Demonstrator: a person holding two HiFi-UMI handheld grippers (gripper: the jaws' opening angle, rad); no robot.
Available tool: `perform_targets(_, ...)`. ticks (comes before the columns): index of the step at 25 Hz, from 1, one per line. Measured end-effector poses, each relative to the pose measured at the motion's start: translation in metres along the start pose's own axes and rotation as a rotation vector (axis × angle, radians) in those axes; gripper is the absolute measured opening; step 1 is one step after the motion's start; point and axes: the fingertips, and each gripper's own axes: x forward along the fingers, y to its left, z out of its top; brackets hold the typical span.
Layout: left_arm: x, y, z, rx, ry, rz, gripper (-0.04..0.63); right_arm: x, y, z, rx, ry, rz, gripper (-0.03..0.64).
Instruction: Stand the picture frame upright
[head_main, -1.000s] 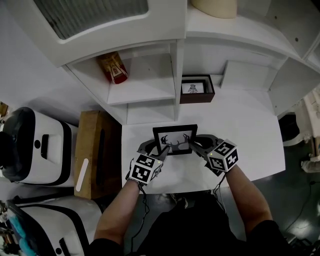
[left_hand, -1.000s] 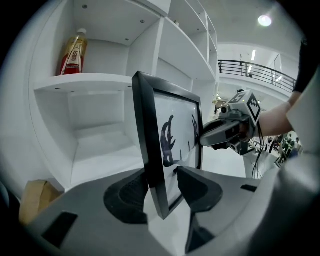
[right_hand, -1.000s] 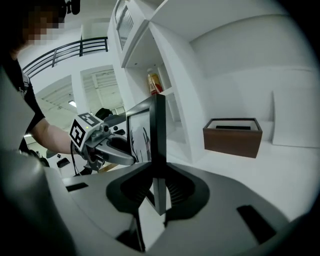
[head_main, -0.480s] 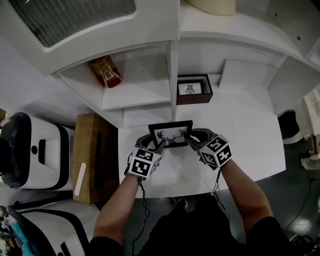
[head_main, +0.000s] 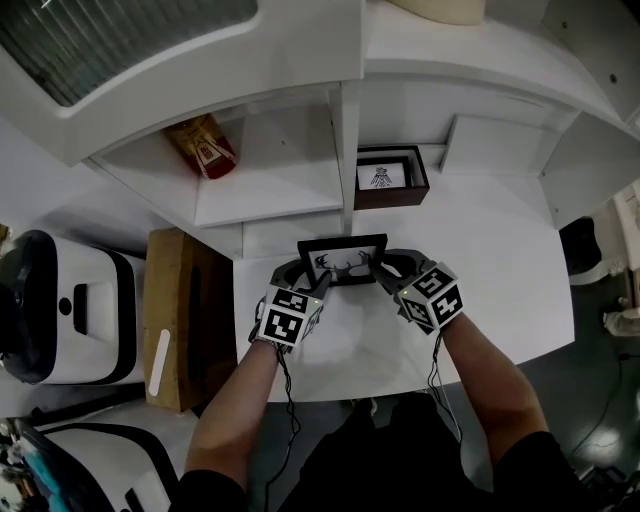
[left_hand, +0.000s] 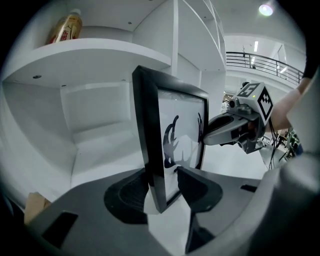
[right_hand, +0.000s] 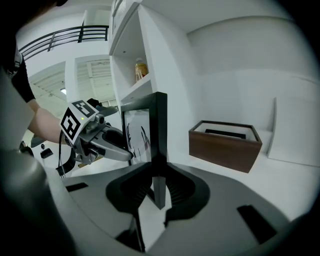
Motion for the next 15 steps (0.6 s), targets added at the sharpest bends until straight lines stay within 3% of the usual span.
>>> perform_targets(15,0.016,0.013,0.005,-0.027,-0.009,-0.019,0.187,0.015,-0.017,0.005,0.034,0.01,-0.009,0.074)
